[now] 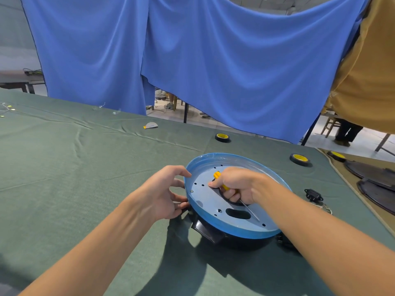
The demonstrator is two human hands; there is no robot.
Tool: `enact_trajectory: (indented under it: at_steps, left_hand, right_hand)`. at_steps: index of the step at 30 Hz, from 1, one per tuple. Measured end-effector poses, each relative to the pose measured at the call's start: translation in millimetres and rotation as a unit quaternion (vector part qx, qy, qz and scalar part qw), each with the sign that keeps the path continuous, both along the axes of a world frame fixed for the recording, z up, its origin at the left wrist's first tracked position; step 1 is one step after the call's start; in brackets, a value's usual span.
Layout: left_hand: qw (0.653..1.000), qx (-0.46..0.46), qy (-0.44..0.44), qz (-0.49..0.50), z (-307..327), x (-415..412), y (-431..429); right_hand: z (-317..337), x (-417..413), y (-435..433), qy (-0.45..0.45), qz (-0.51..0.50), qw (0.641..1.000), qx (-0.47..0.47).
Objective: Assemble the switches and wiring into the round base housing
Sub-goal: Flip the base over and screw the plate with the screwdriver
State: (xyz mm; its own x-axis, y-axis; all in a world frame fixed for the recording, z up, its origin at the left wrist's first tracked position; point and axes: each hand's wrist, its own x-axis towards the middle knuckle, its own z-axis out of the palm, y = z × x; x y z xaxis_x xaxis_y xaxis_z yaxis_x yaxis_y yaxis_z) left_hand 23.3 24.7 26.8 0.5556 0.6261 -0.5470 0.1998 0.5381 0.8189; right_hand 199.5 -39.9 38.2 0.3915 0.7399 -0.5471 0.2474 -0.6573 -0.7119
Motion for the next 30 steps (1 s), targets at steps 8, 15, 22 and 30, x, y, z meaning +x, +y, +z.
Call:
enact_trajectory:
  at_steps: [8, 15, 22, 30]
  left_hand:
    - [0.999, -0.031, -0.033, -0.009, 7.0, -7.2, 1.1]
    - [0.998, -0.028, -0.057, 0.005, 6.7, -10.8, 1.0]
    - [0.995, -0.015, -0.097, 0.019, 0.2, -8.7, -6.0]
    - [0.996, 0.025, -0.086, 0.016, -4.4, 2.1, -11.2]
  right_hand:
    - [2.6, 0.9, -2.0, 0.0, 0.0, 1.0, 0.019]
    - [8.2, 3.3, -3.9, -0.008, 0.0, 1.0, 0.029]
    - [12.3, 1.1, -6.1, -0.047, 0.008, 0.998, 0.04]
    - [11.4, -1.3, -10.3, -0.122, 0.005, 0.992, 0.037]
